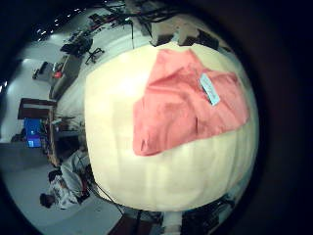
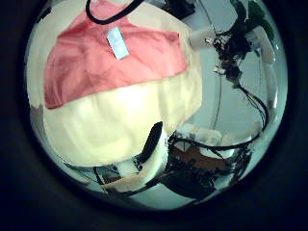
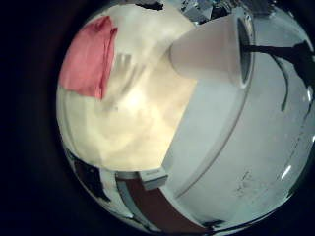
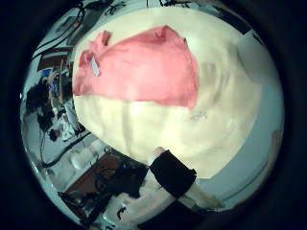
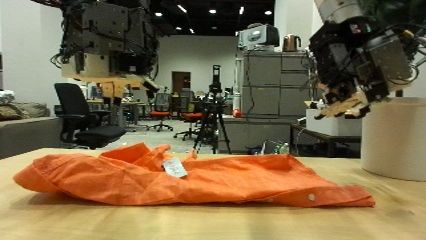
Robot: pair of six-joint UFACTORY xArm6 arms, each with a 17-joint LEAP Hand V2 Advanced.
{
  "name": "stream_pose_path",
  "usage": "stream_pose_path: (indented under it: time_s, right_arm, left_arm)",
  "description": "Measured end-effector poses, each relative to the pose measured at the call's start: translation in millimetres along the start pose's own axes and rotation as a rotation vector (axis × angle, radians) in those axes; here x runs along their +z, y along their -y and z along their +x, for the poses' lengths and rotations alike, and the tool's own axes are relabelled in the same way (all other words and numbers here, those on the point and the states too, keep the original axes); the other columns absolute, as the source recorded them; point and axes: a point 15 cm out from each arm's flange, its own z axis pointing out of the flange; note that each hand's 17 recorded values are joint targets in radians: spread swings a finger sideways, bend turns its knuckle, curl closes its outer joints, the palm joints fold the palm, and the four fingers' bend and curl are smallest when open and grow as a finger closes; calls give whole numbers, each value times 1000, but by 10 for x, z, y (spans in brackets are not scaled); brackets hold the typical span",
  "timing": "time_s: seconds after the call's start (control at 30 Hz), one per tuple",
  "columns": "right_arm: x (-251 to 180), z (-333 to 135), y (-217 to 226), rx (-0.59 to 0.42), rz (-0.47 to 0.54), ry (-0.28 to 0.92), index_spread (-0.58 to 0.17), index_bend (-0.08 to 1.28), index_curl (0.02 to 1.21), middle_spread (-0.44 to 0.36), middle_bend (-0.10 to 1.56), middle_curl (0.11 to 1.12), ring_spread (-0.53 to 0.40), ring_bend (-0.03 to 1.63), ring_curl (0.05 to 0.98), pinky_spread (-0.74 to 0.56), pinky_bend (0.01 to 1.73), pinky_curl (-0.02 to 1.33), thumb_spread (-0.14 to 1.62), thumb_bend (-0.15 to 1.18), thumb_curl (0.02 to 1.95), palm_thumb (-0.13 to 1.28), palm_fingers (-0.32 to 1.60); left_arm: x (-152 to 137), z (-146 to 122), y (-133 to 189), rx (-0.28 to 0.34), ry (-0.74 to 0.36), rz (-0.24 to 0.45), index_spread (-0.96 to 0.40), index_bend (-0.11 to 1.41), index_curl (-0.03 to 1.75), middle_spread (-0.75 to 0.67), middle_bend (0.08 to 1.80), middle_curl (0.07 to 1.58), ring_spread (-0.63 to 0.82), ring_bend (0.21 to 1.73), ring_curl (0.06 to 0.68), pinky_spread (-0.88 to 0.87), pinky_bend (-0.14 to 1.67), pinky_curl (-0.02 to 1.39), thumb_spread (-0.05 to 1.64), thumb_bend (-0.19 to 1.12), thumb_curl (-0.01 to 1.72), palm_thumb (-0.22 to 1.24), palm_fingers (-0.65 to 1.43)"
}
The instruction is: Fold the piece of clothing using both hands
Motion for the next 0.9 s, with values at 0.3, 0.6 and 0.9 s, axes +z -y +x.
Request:
stream_pose_path:
  time_s: [0.3,0.6,0.9]
  right_arm:
    - [715,-55,323,-44,-93,-14,-372,170,325,-25,211,306,178,301,206,300,339,315,987,-28,272,401,25]
    - [1023,-145,450,-85,-162,-64,-350,174,315,-26,196,314,161,307,224,285,297,308,937,-25,297,441,106]
    - [1108,-142,434,-91,-192,-100,-337,217,319,-68,309,351,-10,414,236,164,205,268,920,-13,323,547,500]
  left_arm:
    - [103,51,-72,-3,-7,-30,117,163,320,400,177,259,552,376,260,527,285,293,1102,-21,265,211,-30]
    - [119,74,-113,-4,-11,-47,119,165,312,405,178,256,557,377,251,529,272,299,1097,-21,269,208,-28]
    - [125,47,-130,-12,-7,-53,122,165,307,402,180,258,565,376,245,530,264,304,1097,-21,272,207,-25]
